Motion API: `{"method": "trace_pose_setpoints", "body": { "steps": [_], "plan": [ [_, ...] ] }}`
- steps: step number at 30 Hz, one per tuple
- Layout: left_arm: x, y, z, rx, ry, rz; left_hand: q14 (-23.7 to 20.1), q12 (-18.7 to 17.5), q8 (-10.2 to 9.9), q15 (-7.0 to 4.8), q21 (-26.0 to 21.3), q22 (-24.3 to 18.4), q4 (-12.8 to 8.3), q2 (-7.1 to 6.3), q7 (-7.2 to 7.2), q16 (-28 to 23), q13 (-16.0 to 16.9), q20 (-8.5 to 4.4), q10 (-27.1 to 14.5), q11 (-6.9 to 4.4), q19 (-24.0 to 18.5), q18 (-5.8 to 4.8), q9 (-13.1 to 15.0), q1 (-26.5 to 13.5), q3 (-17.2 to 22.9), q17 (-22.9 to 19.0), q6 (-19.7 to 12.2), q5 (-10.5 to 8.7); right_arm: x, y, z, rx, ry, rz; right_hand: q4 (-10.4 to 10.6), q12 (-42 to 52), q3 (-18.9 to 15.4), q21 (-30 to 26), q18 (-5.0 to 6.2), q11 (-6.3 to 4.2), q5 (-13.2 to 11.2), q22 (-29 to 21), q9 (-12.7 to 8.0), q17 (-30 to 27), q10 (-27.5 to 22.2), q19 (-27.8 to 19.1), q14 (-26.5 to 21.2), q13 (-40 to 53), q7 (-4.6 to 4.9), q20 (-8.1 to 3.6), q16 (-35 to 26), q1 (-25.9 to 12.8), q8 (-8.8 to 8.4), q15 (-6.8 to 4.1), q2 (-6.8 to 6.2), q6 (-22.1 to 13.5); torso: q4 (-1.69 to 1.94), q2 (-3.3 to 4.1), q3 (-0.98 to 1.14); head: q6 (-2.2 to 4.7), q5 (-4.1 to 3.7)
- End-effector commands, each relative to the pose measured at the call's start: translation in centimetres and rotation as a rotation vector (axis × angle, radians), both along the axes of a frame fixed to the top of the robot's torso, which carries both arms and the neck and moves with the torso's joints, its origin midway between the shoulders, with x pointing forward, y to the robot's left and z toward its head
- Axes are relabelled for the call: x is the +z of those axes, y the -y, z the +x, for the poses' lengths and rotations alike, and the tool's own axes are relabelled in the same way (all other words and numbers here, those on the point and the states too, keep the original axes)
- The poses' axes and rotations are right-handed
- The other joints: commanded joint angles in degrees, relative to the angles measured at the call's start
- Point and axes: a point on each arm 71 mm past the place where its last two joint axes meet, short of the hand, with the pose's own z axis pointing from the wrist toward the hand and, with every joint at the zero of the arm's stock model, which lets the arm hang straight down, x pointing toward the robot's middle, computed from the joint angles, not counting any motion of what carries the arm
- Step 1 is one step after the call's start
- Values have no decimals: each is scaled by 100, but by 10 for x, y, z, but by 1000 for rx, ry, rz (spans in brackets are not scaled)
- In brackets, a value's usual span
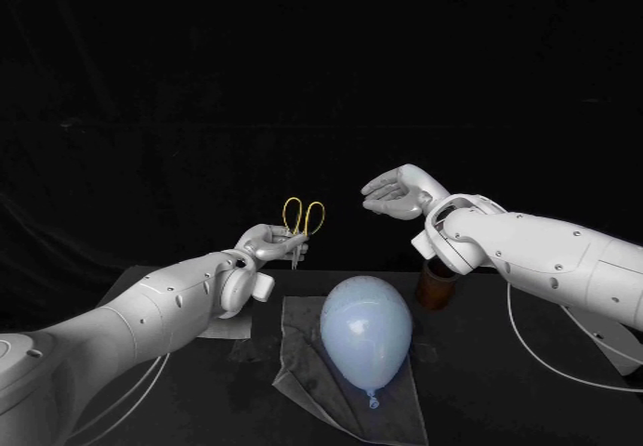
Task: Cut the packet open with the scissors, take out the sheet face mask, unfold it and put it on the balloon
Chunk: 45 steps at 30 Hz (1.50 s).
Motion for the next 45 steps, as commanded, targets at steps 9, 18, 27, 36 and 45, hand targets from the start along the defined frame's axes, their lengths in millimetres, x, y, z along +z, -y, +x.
{"method": "trace_pose_setpoints", "body": {
  "steps": [9,18,27,36,45],
  "plan": [
    [23,-10,4,-330,-165,257,462,-14,55,-130,233,86,-431,-121,83,216,1,-124,56,-60,294,113,849,-130,514,145,-5,10,6,-34,-33,232,272,-451,-186,-219,628,1832,8,-226,-148,1374,-164,136,569,863,1240,-11,-135,-489,-83,-119,-141,-396,-160,375,-19,25,89,-34,98],
    [27,-7,2,-418,-245,260,467,-15,59,-132,250,92,-478,-151,97,211,0,-129,62,-63,290,108,870,-170,571,156,-5,10,1,-80,-40,264,343,-672,-13,-192,1283,6002,-650,-395,-277,5547,-177,1397,771,2471,2306,31,-260,-654,1145,-568,-323,-580,-696,153,-10,36,117,-31,123],
    [30,-6,3,-407,-262,241,449,-20,53,-121,257,92,-502,-159,86,193,-2,-124,46,-49,268,102,892,-244,650,166,-23,9,1,-97,-34,230,286,-642,1,-172,1372,6614,-756,-383,-11,6275,-42,5364,897,2550,2788,249,-195,-585,5647,-736,-371,-561,-843,-69,0,49,87,-30,135],
    [32,-3,1,-419,-265,242,447,-20,52,-120,259,92,-509,-161,87,190,-2,-123,43,-49,265,102,897,-255,666,168,-26,9,0,-116,-43,258,380,-734,11,-215,1294,6764,-792,-290,33,6431,89,5642,317,2686,2710,153,-430,-493,6066,-860,-223,-476,-910,108,25,61,74,-63,144],
    [34,0,1,-426,-263,243,447,-19,53,-120,261,93,-513,-162,91,189,-2,-123,43,-50,264,103,901,-264,677,170,-26,9,-7,-132,-47,295,412,-801,-62,-199,860,6380,-681,-400,28,6116,129,5484,-532,2456,2641,20,-439,-667,6085,-716,-231,-676,-762,90,13,69,74,-79,165]
  ]
}}
